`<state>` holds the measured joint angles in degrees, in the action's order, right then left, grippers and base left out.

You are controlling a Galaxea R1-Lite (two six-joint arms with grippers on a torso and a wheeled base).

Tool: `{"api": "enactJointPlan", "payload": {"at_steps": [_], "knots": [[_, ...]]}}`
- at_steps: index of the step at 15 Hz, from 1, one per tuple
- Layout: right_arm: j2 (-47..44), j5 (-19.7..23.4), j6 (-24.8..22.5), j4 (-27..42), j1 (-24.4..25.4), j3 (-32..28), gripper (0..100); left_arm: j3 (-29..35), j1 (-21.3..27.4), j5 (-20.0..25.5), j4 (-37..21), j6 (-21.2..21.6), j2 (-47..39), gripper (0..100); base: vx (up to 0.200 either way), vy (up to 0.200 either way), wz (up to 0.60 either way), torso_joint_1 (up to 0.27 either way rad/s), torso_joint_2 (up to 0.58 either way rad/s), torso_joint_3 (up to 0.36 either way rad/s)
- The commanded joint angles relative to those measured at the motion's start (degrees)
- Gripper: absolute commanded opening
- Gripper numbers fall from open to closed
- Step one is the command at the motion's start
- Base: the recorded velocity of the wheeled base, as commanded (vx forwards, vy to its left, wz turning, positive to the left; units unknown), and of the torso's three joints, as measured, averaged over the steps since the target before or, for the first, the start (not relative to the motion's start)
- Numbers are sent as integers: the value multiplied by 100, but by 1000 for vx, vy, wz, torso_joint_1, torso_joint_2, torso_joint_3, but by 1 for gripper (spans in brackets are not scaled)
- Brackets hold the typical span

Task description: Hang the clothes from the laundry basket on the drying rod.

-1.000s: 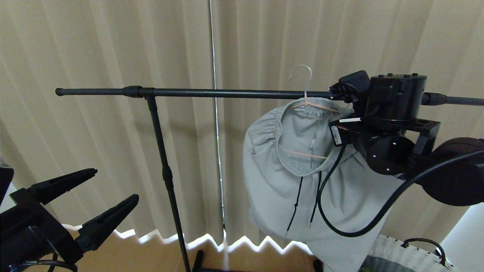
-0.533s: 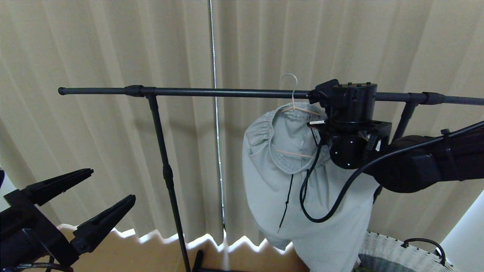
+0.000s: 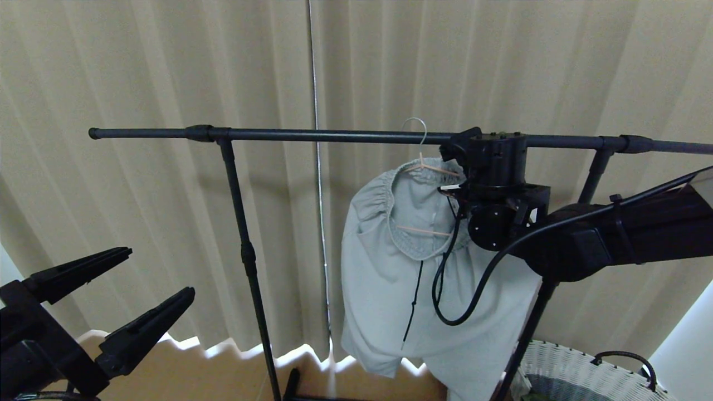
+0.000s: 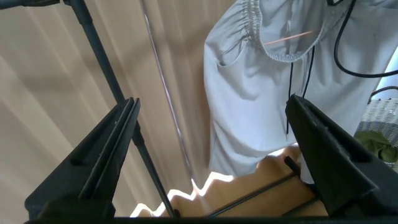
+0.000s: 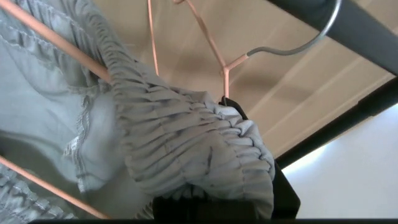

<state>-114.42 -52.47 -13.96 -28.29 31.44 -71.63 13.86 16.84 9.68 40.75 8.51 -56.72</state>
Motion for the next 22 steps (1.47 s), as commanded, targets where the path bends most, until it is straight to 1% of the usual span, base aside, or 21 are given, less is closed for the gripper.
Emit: {"api": "enactJointPlan", "payload": {"at_steps": [1,10,11,15,17,18,20,22], "knots": [[-36,0,-2,-1,3,0,0,-6,4,-1,3,2,-5,100,0,0,0,0,0,0],[-116,0,-10,8,372,9,0,-6,-5,-1,3,2,-5,100,0,0,0,0,0,0],[-116,0,-10,8,398,9,100,-6,-5,-1,-6,2,-5,100,0,0,0,0,0,0],[-107,9,60,-27,539,35,100,3,-14,-1,3,2,-5,100,0,0,0,0,0,0],[-124,70,113,-308,670,44,100,3,-22,-1,3,-7,-14,100,0,0,0,0,0,0],[-142,140,113,-396,679,70,100,3,-22,-1,-6,-7,-14,100,0,0,0,0,0,0],[-151,466,121,-554,679,202,100,3,-22,-1,3,-7,-14,100,0,0,0,0,0,0],[-151,624,130,-660,679,308,100,3,-31,-10,-6,-7,-14,100,0,0,0,0,0,0]]}}
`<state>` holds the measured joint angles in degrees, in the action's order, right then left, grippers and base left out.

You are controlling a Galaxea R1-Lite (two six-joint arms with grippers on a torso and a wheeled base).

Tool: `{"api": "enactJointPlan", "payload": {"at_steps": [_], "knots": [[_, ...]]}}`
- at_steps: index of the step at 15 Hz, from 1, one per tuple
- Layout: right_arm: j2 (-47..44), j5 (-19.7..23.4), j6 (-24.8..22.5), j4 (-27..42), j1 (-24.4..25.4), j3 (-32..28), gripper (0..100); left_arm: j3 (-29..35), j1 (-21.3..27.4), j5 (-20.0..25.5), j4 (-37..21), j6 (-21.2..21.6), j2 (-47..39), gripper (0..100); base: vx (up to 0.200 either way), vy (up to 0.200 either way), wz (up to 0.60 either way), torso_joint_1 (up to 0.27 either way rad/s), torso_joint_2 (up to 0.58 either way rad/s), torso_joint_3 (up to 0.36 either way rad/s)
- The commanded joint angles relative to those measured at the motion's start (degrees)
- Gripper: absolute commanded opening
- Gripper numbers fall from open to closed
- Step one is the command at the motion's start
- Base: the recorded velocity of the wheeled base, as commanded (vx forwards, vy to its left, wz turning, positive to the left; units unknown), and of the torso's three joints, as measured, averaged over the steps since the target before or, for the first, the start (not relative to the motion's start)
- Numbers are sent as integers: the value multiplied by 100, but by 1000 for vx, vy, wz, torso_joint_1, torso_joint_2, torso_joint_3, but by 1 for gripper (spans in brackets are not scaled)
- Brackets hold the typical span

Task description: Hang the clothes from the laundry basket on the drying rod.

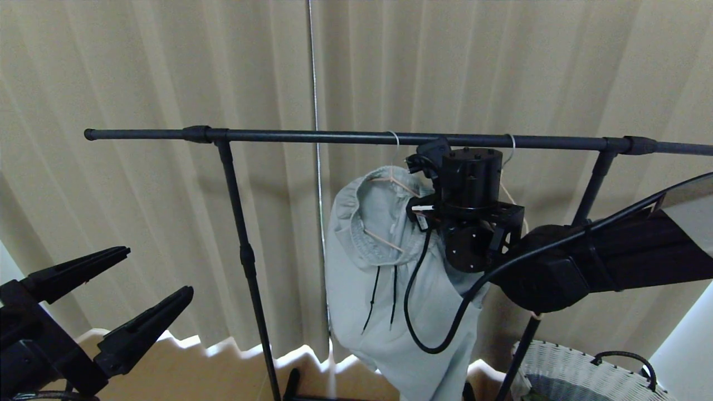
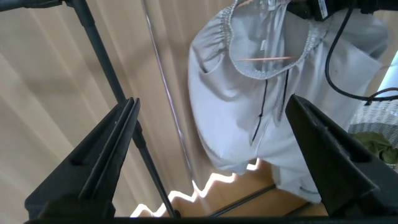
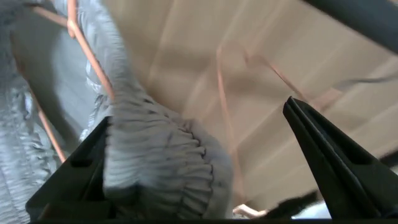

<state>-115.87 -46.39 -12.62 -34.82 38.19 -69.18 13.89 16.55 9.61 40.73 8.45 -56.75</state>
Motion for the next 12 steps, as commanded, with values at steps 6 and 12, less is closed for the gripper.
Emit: {"api": "enactJointPlan", "payload": {"at_steps": [6,12], "knots": [[197,1466,40,-25,13,493,100,0,-3,-3,-4,-1,-12,100,0,0,0,0,0,0],[355,1993,646,-553,109,722,100,-9,-12,-3,-4,-1,-12,100,0,0,0,0,0,0]]}}
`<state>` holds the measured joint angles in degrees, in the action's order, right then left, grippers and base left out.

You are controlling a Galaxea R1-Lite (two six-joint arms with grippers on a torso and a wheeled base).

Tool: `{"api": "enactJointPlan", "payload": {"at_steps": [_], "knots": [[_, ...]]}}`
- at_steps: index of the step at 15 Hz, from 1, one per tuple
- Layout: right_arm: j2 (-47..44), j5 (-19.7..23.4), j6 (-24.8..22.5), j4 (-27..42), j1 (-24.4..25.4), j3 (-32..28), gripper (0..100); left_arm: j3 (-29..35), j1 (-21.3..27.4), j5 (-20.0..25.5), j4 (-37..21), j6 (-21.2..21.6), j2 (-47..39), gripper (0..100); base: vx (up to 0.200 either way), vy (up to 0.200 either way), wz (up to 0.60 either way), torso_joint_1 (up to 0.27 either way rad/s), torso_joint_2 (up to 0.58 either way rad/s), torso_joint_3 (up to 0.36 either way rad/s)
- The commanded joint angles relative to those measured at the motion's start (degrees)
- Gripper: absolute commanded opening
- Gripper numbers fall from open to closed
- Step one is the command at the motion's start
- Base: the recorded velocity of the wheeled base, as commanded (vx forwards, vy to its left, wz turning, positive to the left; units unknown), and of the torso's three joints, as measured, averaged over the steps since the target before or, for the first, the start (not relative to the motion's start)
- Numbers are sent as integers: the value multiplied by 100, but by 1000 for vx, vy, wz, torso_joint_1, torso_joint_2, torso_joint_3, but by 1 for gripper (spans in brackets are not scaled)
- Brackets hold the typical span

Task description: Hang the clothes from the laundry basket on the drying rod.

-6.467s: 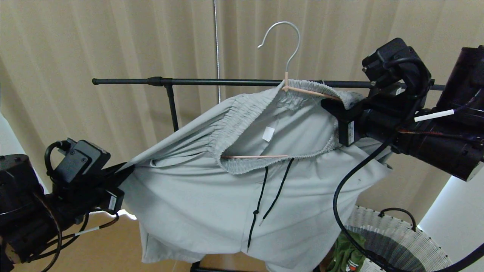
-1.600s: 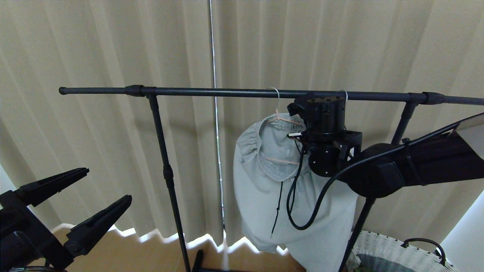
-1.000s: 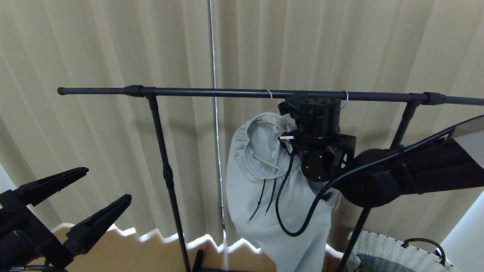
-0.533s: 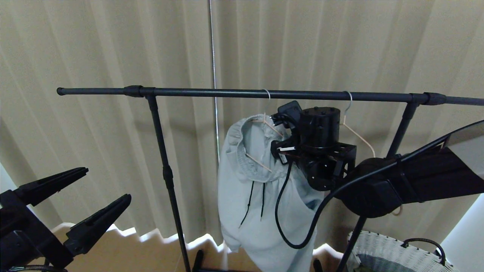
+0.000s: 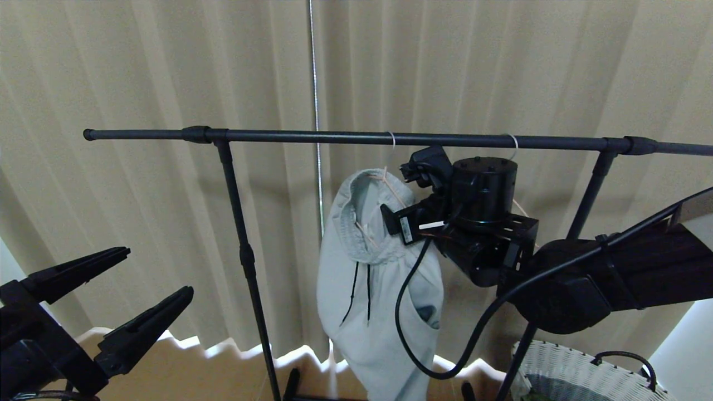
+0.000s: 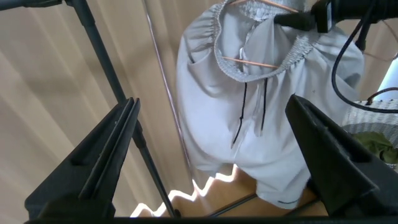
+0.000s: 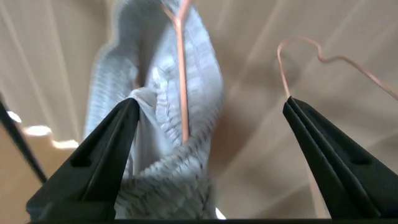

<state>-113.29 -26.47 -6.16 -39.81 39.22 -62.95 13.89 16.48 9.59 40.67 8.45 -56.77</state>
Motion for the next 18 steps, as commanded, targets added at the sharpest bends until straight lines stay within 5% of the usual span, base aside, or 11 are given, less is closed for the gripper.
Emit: {"api": "enactJointPlan", "payload": {"at_steps": [1,12,18], "knots": [[211,1,0,-105,7,266,100,-9,-5,-1,-6,-1,-9,100,0,0,0,0,0,0],[1265,-8,71,-571,-11,1426,100,-35,-22,-10,-6,-1,-45,100,0,0,0,0,0,0],[2979,-8,27,-202,-573,2692,100,-17,-303,-1,3,25,-71,100,0,0,0,0,0,0]]}}
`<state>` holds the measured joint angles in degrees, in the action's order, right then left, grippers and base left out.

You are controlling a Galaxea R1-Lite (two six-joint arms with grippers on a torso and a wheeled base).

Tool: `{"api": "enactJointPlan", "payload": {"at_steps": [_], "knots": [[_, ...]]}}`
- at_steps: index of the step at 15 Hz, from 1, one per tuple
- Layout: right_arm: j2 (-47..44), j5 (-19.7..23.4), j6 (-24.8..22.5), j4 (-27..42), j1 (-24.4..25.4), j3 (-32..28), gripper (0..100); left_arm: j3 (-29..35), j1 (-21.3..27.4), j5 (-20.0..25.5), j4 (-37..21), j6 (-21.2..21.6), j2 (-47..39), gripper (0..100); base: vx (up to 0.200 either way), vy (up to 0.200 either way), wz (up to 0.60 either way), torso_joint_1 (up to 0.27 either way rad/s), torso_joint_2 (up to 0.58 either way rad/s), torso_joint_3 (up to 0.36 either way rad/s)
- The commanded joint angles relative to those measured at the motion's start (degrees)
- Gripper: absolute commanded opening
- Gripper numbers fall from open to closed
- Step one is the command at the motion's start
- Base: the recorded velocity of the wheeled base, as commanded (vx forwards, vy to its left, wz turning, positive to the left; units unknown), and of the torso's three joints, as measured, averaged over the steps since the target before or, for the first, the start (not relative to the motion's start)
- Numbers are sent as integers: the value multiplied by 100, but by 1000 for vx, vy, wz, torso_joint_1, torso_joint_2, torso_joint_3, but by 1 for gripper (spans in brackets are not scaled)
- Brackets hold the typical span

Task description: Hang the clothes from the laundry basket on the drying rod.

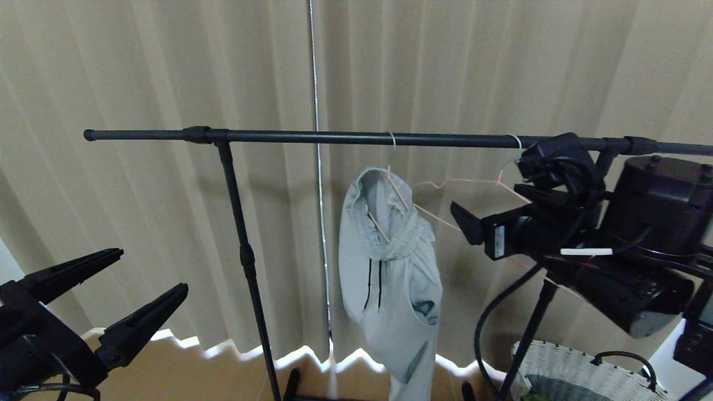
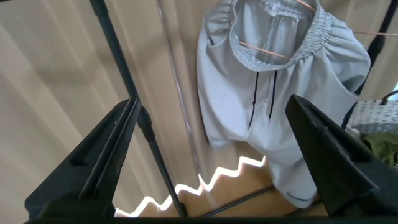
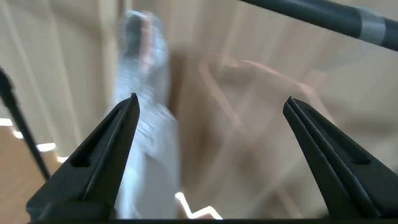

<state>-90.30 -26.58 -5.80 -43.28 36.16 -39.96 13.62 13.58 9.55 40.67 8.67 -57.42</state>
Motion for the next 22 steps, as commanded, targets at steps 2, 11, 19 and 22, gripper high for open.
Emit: {"api": "enactJointPlan", "payload": {"at_steps": [2,11,19,22], "knots": [[1269,3,0,847,-364,524,100,53,-13,3,3,-5,-50,100,0,0,0,0,0,0],[2965,-6,-211,2746,-373,1597,100,493,-330,-76,-24,311,-859,100,0,0,0,0,0,0],[2948,1190,615,2737,-452,1957,100,220,-637,-67,3,513,-815,100,0,0,0,0,0,0],[2807,1163,633,2746,-1005,2159,100,106,-672,-49,11,742,-806,100,0,0,0,0,0,0]]}}
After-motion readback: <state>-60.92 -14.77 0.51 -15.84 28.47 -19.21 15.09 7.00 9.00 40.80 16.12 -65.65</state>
